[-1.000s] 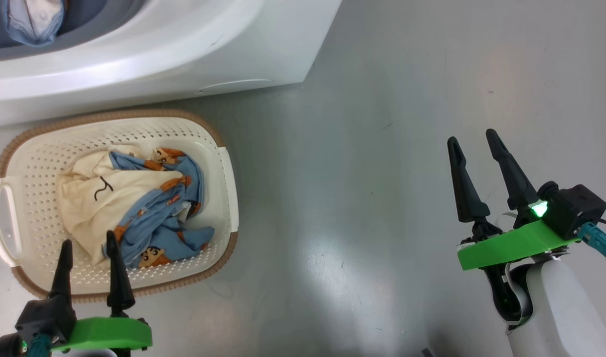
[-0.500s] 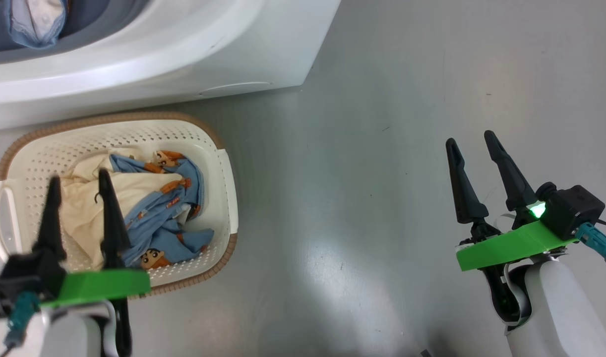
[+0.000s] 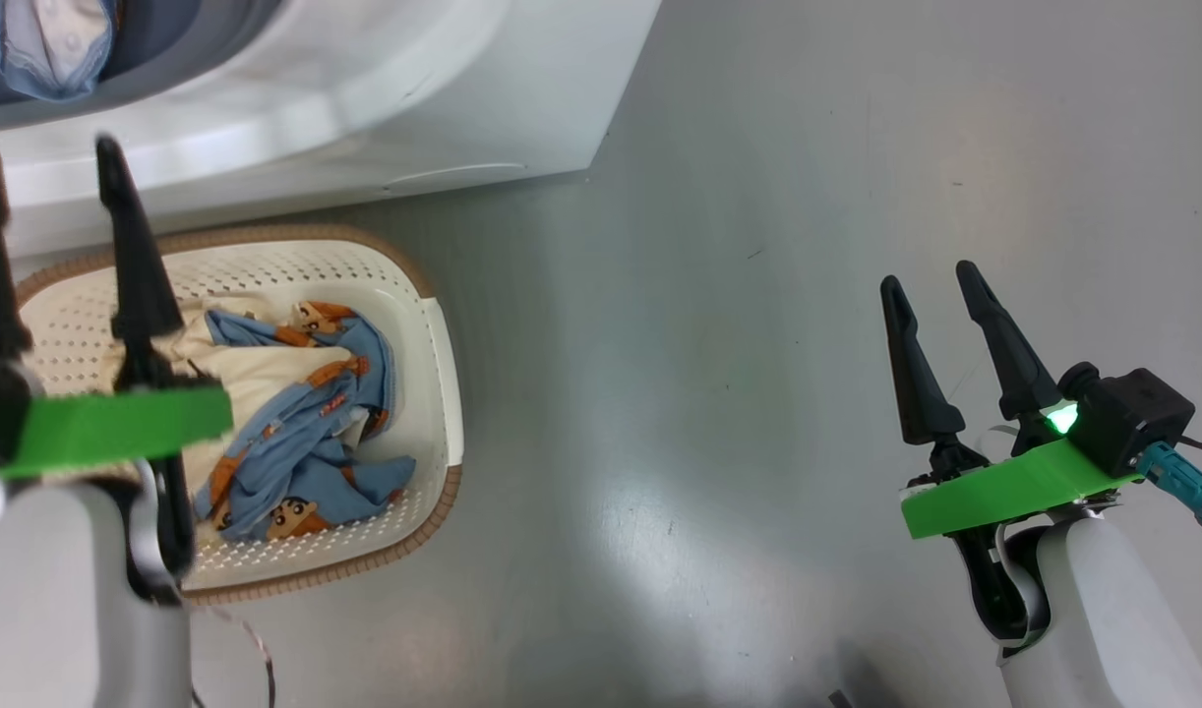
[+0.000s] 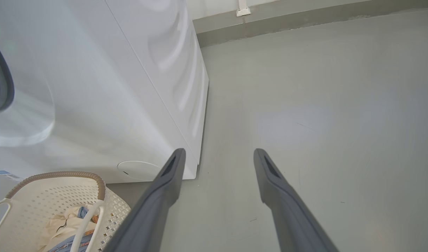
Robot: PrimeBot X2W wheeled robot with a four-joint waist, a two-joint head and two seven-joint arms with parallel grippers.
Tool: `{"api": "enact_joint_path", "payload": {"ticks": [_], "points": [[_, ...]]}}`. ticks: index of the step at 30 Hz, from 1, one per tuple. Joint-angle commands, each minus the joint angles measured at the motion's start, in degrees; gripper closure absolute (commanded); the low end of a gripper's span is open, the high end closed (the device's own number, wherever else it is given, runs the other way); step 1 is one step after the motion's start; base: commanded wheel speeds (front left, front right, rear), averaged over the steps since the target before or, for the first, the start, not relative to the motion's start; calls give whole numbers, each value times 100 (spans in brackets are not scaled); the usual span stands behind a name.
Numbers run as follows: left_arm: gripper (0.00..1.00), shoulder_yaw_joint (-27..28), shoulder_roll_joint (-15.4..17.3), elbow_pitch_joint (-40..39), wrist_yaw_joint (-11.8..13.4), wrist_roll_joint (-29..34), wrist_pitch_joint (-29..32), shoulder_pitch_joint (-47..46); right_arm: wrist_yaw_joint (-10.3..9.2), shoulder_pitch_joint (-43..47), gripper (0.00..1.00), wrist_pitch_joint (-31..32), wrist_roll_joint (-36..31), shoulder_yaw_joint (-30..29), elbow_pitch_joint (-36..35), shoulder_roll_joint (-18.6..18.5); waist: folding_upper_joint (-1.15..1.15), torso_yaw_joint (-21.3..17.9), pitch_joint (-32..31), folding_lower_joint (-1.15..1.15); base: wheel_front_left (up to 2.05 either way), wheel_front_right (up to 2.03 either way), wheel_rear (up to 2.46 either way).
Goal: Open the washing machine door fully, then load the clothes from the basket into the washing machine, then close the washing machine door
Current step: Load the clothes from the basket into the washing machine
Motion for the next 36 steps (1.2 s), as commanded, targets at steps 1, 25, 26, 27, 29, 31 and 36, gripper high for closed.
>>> {"api": "enact_joint_path", "payload": {"ticks": [1,25,26,27,29,31,36], "points": [[0,145,177,-136,-38,63,13,-39,9,168,0,-27,-8,126,-104,31,0,-2,3,0,0,0,0],[0,142,428,924,-91,-649,2599,-2027,9,190,0,-27,-29,82,-122,68,0,2,82,0,0,0,0],[0,158,411,957,-84,-713,2710,-2071,9,192,0,-27,-29,79,-123,68,0,3,84,0,0,0,0],[0,180,388,988,-75,-787,2811,-2116,9,195,0,-27,-29,73,-124,66,0,6,86,0,0,0,0],[0,211,374,1054,-43,-878,2996,-2186,9,200,0,-27,-31,66,-126,61,0,11,91,0,0,0,0],[0,220,386,1125,-4,-924,3186,-2239,9,200,0,-27,-31,69,-129,57,0,11,97,0,0,0,0],[0,299,346,1288,59,-1120,3455,-2319,9,196,0,-27,-28,72,-139,50,0,13,116,0,0,0,0]]}}
